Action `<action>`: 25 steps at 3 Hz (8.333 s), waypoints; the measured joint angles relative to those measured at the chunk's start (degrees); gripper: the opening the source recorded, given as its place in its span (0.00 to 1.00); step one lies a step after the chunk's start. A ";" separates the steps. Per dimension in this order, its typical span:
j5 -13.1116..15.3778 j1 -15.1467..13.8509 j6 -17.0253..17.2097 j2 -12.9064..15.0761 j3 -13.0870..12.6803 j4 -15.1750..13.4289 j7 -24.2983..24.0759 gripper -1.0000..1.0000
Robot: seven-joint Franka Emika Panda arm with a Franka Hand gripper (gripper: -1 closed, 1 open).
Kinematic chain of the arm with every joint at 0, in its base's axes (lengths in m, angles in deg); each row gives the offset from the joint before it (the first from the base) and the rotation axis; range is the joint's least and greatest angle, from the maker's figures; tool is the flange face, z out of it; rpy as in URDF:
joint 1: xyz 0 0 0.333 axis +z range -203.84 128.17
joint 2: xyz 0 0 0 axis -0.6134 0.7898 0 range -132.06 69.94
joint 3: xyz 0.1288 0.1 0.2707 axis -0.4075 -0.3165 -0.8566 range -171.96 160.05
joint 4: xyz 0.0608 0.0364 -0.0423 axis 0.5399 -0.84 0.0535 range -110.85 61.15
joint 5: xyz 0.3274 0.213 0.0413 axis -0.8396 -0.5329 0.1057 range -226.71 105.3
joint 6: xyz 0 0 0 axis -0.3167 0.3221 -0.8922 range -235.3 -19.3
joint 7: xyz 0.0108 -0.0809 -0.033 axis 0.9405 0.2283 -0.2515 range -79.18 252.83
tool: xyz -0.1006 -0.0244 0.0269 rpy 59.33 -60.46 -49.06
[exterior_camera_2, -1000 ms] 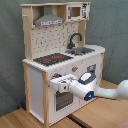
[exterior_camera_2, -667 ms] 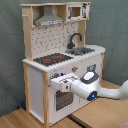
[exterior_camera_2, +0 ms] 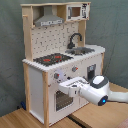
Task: Play with the kitchen
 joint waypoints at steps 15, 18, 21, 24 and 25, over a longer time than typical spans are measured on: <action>-0.36 15.56 -14.01 -2.14 3.12 -35.66 -46.25 1.00; -0.39 5.49 -26.94 -2.17 6.46 -34.02 -50.93 1.00; -0.40 -4.61 -35.80 -2.20 6.99 -27.89 -46.13 1.00; -3.15 -6.59 -37.20 -2.20 6.47 -26.96 -41.77 0.00; -4.91 -6.63 -36.94 -2.14 6.19 -26.84 -35.53 0.00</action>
